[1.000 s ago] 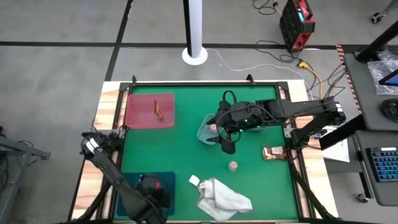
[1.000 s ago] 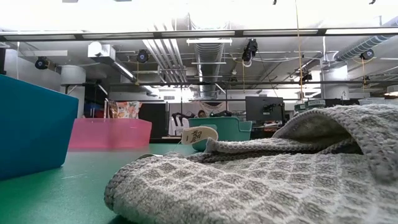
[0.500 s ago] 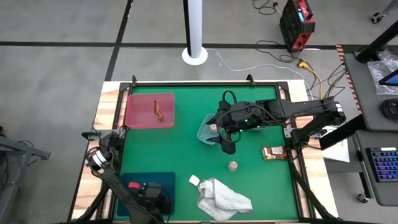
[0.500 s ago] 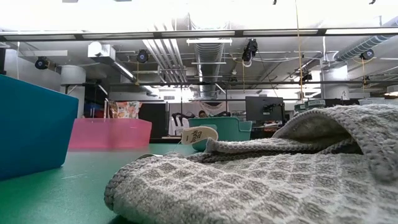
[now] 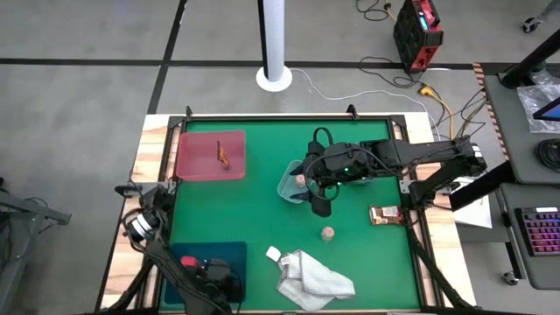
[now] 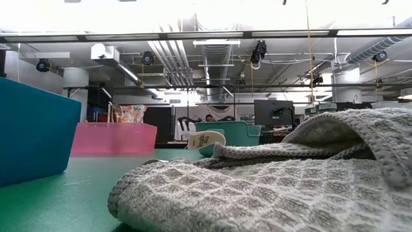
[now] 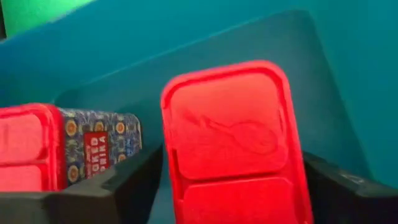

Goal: Sort spices by type
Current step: Put the red seasoning can into the dark blue bin, then put the brown seasoning bottle into the light blue bin

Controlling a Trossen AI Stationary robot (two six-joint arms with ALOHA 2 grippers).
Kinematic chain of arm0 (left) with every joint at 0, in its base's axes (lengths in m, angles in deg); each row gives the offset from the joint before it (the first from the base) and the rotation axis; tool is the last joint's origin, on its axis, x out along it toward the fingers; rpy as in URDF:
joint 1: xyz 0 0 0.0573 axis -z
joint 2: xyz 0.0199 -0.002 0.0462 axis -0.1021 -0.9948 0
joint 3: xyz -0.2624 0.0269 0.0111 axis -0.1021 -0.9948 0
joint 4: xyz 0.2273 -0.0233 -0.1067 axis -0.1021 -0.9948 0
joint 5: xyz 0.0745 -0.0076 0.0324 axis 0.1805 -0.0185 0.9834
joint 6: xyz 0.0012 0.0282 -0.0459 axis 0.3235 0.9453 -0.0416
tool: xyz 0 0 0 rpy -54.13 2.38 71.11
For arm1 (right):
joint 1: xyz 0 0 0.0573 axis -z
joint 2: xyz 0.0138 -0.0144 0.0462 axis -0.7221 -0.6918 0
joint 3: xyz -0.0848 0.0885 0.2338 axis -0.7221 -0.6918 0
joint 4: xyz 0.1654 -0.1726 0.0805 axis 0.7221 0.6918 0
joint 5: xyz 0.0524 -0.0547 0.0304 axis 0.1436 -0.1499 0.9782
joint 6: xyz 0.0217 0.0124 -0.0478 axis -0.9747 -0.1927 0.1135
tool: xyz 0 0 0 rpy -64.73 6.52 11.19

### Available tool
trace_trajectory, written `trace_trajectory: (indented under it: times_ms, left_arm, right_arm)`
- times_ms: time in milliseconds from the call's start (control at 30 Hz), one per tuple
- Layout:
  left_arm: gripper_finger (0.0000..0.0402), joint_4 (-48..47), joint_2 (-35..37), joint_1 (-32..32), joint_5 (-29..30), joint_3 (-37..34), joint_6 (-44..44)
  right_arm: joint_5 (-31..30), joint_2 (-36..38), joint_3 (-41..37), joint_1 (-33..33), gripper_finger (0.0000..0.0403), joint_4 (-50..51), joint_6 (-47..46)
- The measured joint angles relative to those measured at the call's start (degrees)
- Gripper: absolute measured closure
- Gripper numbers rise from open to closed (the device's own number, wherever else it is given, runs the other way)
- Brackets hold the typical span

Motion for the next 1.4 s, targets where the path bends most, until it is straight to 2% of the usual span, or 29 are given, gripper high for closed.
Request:
trace_trajectory:
  times_ms: [67,167,500,867,1033,1133,1267,1400]
  left_arm:
    - [0.0097,-0.17,0.26,-0.02,-0.08,0.25,0.21]
    - [0.009,-1.26,0.28,-0.02,-0.08,1.67,0.99]
    - [0.0105,-4.54,0.75,0.42,0.31,10.74,4.44]
    - [0.011,-4.61,1.0,-0.15,0.33,24.39,13.22]
    - [0.0121,-4.49,1.14,-3.06,0.99,33.64,23.72]
    - [0.0129,-0.82,5.37,-5.56,3.98,30.81,31.6]
    - [0.0142,-3.54,10.43,-8.77,11.16,28.94,42.45]
    - [0.0155,-4.67,14.51,-12.33,15.34,28.22,52.33]
  right_arm:
    - [0.0,0.0,0.0,0.0,0.0105,0.0,-0.44]
    - [-0.01,0.0,0.0,0.0,0.0102,0.0,-0.5]
    - [-0.02,0.0,0.0,0.0,0.0085,0.0,-0.34]
    - [-0.02,0.0,0.56,0.0,0.0101,2.01,-0.94]
    - [-0.01,0.39,3.81,0.0,0.0109,13.69,-6.69]
    - [-0.04,0.83,5.3,-0.04,0.0116,21.64,-9.21]
    - [-0.02,1.53,5.59,-0.04,0.0124,28.82,-15.98]
    - [-0.02,1.73,5.04,-0.35,0.0131,37.27,-25.36]
